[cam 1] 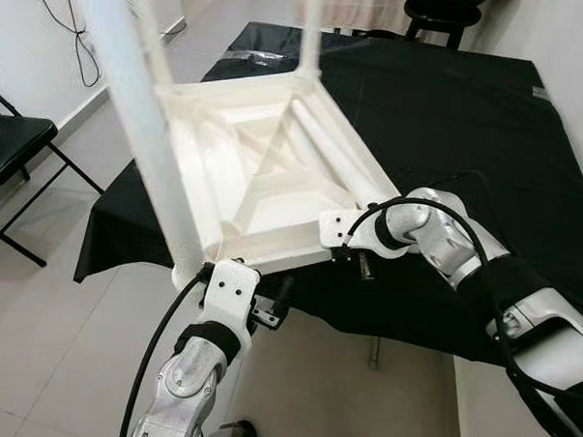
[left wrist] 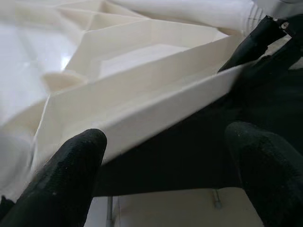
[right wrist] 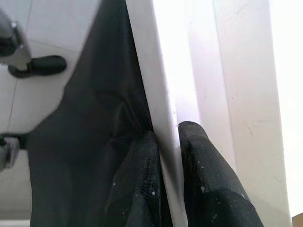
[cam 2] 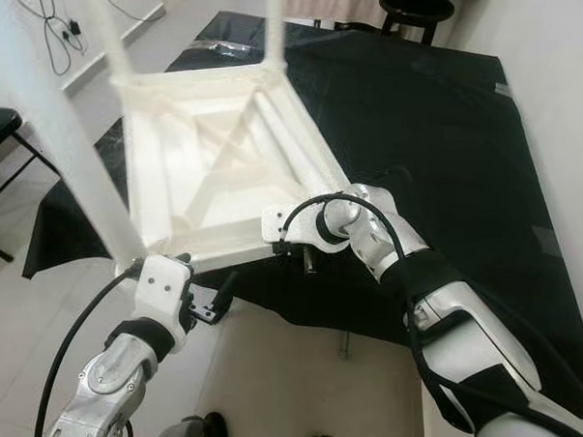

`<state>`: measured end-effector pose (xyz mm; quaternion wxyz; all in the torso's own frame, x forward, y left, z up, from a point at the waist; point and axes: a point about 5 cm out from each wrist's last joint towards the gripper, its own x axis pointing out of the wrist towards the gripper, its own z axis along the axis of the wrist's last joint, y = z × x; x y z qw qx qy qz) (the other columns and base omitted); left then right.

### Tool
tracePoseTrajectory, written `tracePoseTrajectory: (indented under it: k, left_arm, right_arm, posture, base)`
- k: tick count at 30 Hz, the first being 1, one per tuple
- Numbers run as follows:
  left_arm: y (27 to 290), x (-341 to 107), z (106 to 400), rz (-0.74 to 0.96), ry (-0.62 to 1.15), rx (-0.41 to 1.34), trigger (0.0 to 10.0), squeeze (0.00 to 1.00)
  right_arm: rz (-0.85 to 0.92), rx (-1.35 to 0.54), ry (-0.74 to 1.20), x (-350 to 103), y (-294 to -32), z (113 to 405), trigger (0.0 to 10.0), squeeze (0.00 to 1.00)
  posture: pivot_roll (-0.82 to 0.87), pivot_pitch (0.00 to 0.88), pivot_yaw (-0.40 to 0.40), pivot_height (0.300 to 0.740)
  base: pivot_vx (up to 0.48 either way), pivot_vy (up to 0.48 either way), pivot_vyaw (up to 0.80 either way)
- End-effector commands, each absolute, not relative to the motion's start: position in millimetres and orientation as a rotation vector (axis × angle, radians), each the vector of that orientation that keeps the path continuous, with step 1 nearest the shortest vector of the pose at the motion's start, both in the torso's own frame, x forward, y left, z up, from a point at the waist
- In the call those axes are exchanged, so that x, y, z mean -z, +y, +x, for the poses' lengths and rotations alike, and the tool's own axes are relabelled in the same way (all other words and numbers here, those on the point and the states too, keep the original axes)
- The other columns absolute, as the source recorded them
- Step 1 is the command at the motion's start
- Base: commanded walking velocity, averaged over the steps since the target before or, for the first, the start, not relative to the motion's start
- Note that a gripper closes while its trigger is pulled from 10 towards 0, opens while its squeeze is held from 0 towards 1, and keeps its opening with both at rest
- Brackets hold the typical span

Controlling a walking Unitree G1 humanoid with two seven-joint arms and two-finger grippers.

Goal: Building children table

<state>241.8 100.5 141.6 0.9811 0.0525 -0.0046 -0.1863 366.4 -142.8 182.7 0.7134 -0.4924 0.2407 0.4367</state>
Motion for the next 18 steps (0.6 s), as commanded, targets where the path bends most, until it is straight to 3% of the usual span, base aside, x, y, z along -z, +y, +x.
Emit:
tracePoseTrajectory:
  k: [1, 4, 8, 12, 14, 15, 18]
  left_arm:
    - [100, -138, 240, 0.087, 0.012, 0.376, 10.0, 0.00]
    - [100, -138, 239, 0.085, 0.015, 0.374, 10.0, 0.00]
    - [101, -138, 239, 0.083, 0.017, 0.376, 10.0, 0.00]
    - [100, -138, 240, 0.083, 0.018, 0.377, 10.0, 0.00]
    - [101, -137, 240, 0.082, 0.018, 0.376, 10.0, 0.00]
    - [100, -137, 240, 0.083, 0.018, 0.375, 10.0, 0.00]
    - [100, -137, 240, 0.083, 0.018, 0.375, 10.0, 0.00]
  right_arm:
    - [-0.997, -0.773, 0.607, -175, -174, 370, 0.0, 0.00]
    - [-0.971, -0.741, 0.652, -175, -188, 365, 0.0, 0.00]
    - [-0.967, -0.767, 0.658, -173, -186, 360, 0.0, 0.00]
    - [-0.946, -0.804, 0.619, -171, -172, 357, 0.0, 0.00]
    - [-0.916, -0.810, 0.561, -169, -152, 359, 0.0, 0.00]
    - [-0.911, -0.821, 0.500, -169, -138, 361, 10.0, 0.00]
    - [-0.906, -0.833, 0.434, -170, -124, 362, 10.0, 0.00]
  posture:
    - [0.08, 0.192, -0.080, 0.740]
    - [0.07, 0.198, -0.076, 0.740]
    - [0.07, 0.199, -0.076, 0.740]
    - [0.07, 0.199, -0.076, 0.740]
    - [0.07, 0.198, -0.077, 0.740]
    - [0.07, 0.197, -0.077, 0.740]
    - [0.07, 0.197, -0.077, 0.740]
  base:
    - [0.000, 0.000, 0.00]
    - [0.000, 0.000, 0.00]
    - [0.000, 0.000, 0.00]
    - [0.000, 0.000, 0.00]
    - [0.000, 0.000, 0.00]
    - [0.000, 0.000, 0.00]
    - [0.000, 0.000, 0.00]
